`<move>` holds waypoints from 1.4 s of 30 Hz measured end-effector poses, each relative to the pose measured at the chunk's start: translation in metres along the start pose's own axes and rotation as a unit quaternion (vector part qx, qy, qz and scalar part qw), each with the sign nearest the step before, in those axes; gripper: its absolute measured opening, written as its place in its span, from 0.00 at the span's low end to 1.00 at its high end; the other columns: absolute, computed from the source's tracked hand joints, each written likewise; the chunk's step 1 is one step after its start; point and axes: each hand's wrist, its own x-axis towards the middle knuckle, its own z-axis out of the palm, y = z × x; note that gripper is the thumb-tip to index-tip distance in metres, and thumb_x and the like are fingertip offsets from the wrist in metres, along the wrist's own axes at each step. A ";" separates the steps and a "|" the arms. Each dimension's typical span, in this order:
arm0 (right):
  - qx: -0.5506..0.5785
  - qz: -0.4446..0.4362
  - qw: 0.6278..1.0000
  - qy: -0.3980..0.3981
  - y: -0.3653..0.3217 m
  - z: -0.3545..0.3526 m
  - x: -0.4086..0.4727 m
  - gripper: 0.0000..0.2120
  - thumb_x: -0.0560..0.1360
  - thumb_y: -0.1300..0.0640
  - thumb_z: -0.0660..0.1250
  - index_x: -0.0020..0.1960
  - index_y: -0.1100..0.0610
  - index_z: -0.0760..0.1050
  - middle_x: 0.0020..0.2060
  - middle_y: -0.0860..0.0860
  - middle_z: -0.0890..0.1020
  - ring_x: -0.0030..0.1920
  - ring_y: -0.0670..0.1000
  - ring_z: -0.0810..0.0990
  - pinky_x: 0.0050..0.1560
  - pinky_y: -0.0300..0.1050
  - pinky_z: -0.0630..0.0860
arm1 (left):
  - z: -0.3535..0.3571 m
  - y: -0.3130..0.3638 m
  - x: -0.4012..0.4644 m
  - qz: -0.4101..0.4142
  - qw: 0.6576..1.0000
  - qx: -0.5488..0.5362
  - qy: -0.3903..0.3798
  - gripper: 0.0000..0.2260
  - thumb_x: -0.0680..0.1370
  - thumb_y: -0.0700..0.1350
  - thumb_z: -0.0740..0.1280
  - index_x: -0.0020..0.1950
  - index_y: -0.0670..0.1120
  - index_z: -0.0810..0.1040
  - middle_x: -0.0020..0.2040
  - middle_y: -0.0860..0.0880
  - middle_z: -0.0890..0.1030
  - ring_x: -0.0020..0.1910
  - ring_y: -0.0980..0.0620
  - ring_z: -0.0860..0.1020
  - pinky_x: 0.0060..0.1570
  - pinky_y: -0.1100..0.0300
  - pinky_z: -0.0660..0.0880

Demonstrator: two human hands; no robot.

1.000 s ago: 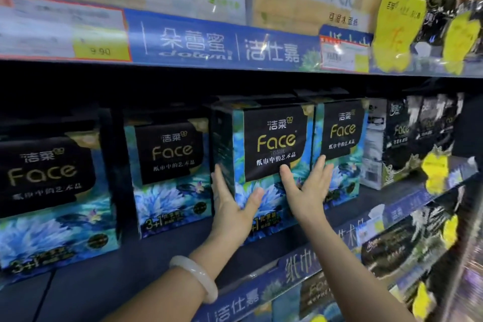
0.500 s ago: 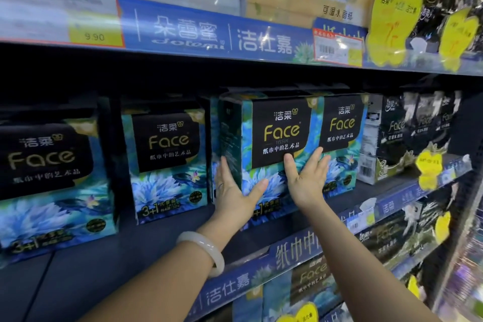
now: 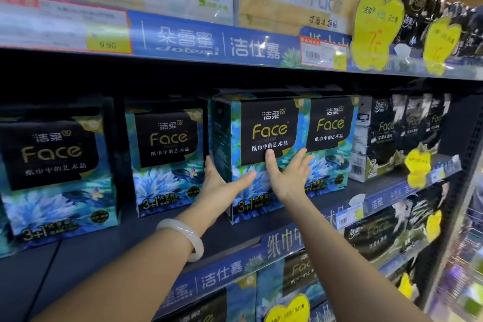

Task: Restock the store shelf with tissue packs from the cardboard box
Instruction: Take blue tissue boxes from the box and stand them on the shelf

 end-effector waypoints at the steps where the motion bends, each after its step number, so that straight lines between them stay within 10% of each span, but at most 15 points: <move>1: 0.004 0.001 1.000 -0.003 -0.001 0.002 -0.002 0.45 0.76 0.36 0.56 0.76 0.57 0.33 0.76 0.55 0.33 0.76 0.58 0.34 0.74 0.54 0.37 | 0.000 0.000 0.000 0.003 1.000 -0.002 0.003 0.52 0.68 0.59 0.73 0.77 0.51 0.38 0.79 0.51 0.49 0.77 0.50 0.53 0.74 0.51 0.55; 11: 0.040 -0.004 0.992 0.123 0.007 -0.025 0.013 0.39 0.75 0.35 0.57 0.77 0.55 0.50 0.76 0.58 0.53 0.76 0.59 0.51 0.72 0.59 0.54 | 0.004 0.002 0.006 0.009 0.999 -0.001 0.041 0.53 0.68 0.58 0.73 0.77 0.52 0.37 0.79 0.51 0.50 0.77 0.49 0.53 0.75 0.47 0.55; 37: 0.030 0.045 0.993 0.102 0.027 -0.045 0.057 0.40 0.75 0.36 0.56 0.78 0.50 0.42 0.78 0.56 0.42 0.77 0.58 0.43 0.75 0.58 0.46 | 0.003 0.003 0.002 0.010 1.000 0.016 0.018 0.51 0.70 0.57 0.72 0.77 0.52 0.36 0.79 0.51 0.46 0.77 0.50 0.50 0.75 0.49 0.53; 42: 0.115 -0.121 0.978 0.129 -0.025 -0.005 -0.011 0.35 0.77 0.41 0.57 0.77 0.51 0.46 0.78 0.51 0.43 0.77 0.49 0.41 0.73 0.46 0.44 | -0.019 0.012 -0.027 0.048 0.998 0.008 0.039 0.46 0.72 0.55 0.71 0.78 0.52 0.41 0.79 0.52 0.49 0.77 0.51 0.51 0.75 0.52 0.53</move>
